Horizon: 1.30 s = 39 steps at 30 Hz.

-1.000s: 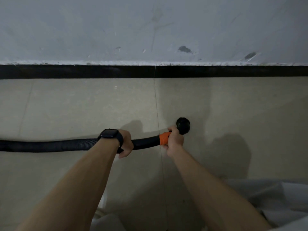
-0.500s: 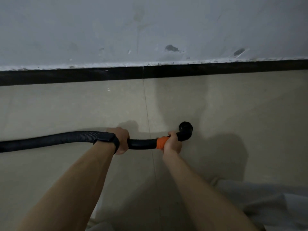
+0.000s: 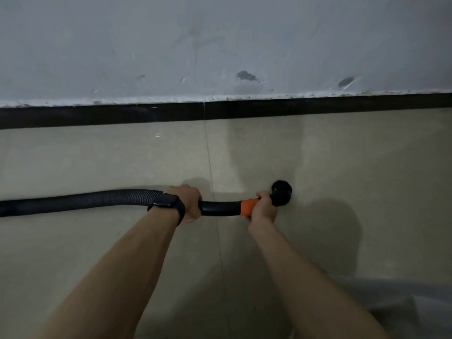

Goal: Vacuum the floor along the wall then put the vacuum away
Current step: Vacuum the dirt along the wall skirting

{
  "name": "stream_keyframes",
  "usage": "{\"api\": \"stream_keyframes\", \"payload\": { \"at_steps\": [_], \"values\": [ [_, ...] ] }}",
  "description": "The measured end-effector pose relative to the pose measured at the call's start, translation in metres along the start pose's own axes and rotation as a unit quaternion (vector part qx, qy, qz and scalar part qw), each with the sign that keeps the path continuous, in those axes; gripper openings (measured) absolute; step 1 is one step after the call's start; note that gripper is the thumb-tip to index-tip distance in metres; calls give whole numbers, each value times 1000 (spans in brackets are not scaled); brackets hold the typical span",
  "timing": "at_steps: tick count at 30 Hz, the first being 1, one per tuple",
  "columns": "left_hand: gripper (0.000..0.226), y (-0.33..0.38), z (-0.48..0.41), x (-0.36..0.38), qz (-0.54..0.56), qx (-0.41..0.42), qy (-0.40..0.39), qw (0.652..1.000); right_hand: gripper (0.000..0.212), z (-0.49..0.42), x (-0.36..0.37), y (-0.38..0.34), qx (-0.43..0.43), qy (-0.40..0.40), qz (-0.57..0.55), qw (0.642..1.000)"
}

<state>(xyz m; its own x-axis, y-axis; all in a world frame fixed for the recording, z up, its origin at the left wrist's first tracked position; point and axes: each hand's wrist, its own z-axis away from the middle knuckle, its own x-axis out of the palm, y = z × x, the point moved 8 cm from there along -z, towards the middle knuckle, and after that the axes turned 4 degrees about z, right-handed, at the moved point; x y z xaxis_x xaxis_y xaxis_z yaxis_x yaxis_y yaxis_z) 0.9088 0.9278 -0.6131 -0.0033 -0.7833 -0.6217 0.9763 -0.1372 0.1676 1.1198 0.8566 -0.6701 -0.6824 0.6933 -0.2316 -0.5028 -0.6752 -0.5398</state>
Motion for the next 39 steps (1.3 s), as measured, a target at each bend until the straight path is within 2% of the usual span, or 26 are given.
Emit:
{"api": "stream_keyframes", "payload": {
  "at_steps": [4, 9, 14, 20, 28, 32, 39],
  "values": [
    [16, -19, 8, -8, 38, -35, 15, 999, 29, 4, 36, -14, 9, -65, 34, 997],
    [33, -54, 25, -9, 99, -91, 34, 990, 41, 18, 86, -22, 8, -123, 70, 990],
    [31, -79, 27, -24, 156, -116, 89, 977, 50, 36, 129, -24, 20, -187, 37, 981],
    [32, -71, 10, -31, 171, -118, 96, 973, 58, 37, 145, -35, -12, -204, 43, 978],
    [27, -43, -17, -46, 143, -133, 158, 968, 49, 21, 153, -54, -29, -224, 45, 973],
    [29, -41, -24, -44, 132, -144, 170, 966, 27, 15, 165, -52, -17, -224, 32, 974],
    [25, -61, -30, -29, 161, -108, 184, 964, 9, 11, 190, -51, 26, -241, 73, 967]
  ]
}}
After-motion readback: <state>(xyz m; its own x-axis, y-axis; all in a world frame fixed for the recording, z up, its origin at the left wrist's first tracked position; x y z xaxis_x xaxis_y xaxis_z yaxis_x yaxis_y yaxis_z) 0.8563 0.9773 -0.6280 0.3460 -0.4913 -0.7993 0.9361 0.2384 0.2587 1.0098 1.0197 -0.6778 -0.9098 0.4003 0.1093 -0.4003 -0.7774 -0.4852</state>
